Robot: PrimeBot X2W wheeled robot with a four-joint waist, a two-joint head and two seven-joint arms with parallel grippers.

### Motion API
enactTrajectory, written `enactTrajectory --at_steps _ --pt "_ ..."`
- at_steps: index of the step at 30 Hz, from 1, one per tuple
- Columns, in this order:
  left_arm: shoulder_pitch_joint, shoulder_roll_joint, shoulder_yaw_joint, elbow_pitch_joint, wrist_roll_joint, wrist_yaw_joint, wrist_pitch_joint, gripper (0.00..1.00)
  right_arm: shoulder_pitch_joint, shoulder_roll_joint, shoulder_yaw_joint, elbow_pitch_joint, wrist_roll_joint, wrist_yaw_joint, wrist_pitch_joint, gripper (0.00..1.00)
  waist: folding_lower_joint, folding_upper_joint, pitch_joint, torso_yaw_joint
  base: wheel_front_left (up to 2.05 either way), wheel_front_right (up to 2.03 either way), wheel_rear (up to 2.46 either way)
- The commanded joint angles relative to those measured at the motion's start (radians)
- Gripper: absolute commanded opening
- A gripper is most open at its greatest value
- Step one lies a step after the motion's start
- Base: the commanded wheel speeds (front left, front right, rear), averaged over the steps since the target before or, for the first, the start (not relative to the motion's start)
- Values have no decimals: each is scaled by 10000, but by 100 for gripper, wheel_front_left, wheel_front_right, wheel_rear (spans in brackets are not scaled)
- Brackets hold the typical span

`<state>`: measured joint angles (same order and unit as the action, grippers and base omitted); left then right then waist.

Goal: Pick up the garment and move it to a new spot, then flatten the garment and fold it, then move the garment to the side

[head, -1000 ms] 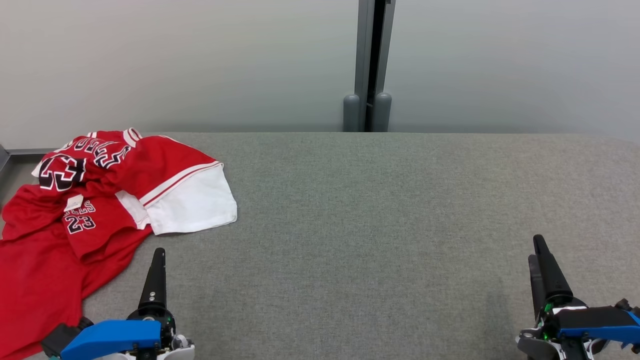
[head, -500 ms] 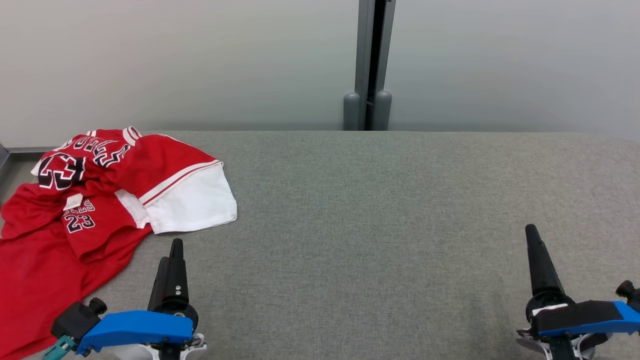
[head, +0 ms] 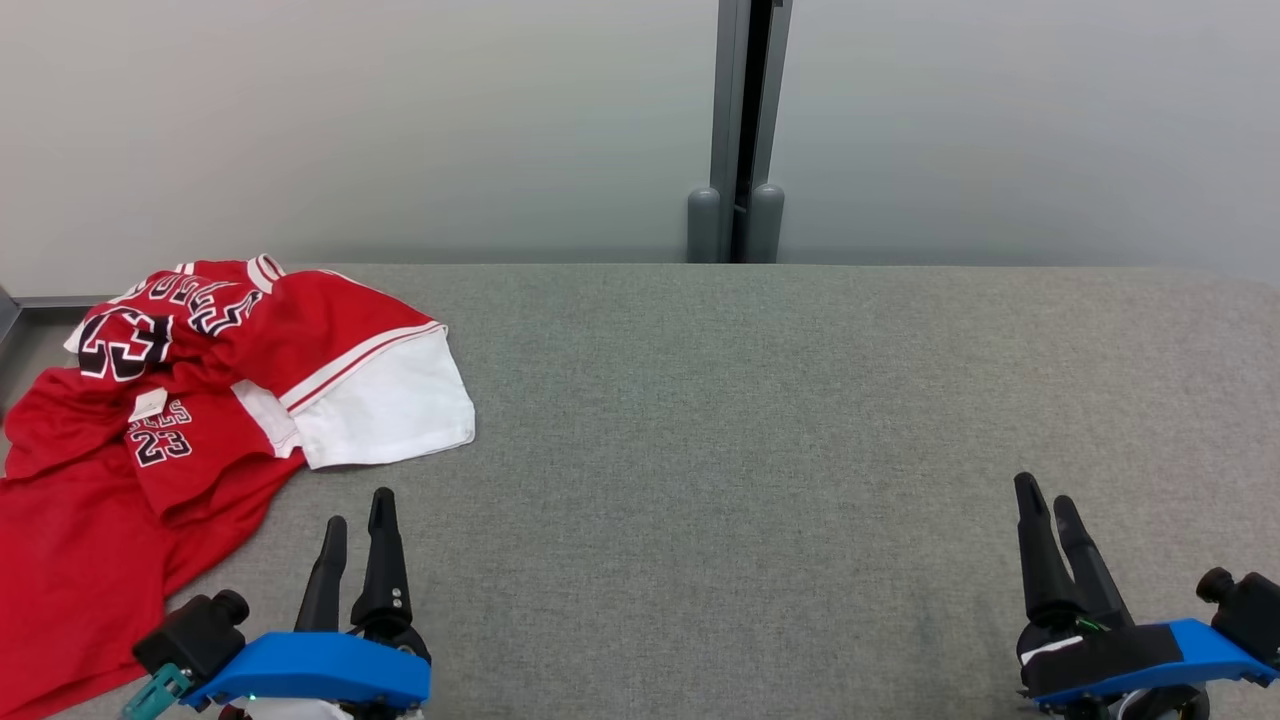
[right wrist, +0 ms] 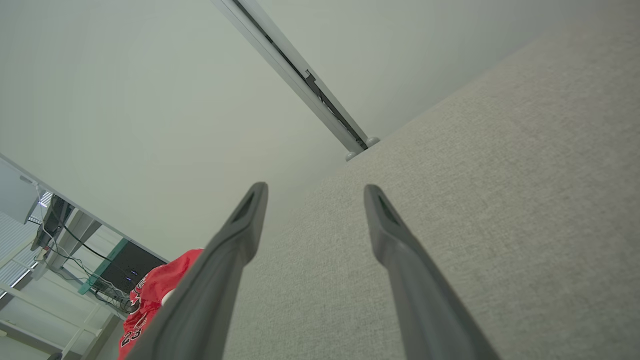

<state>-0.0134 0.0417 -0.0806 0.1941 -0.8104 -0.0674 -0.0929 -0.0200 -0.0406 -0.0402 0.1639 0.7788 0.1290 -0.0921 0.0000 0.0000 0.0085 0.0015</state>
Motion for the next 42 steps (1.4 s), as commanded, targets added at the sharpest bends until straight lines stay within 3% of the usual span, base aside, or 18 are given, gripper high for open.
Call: enactTrajectory --at_steps 1,20,42 --pt "-11 79 -72 -79 368 36 -112 100 36 -78 25 -108 -367 13 -124 100 0 0 -7 4 0 0 0" --pt "108 88 -430 483 2503 16 -643 100 193 -97 184 265 -2786 17 -653 100 0 0 -35 20 0 0 0" --pt "21 92 -621 1019 4089 13 -1162 100 318 -115 197 437 -5021 23 -1170 100 0 0 -21 75 0 0 0"
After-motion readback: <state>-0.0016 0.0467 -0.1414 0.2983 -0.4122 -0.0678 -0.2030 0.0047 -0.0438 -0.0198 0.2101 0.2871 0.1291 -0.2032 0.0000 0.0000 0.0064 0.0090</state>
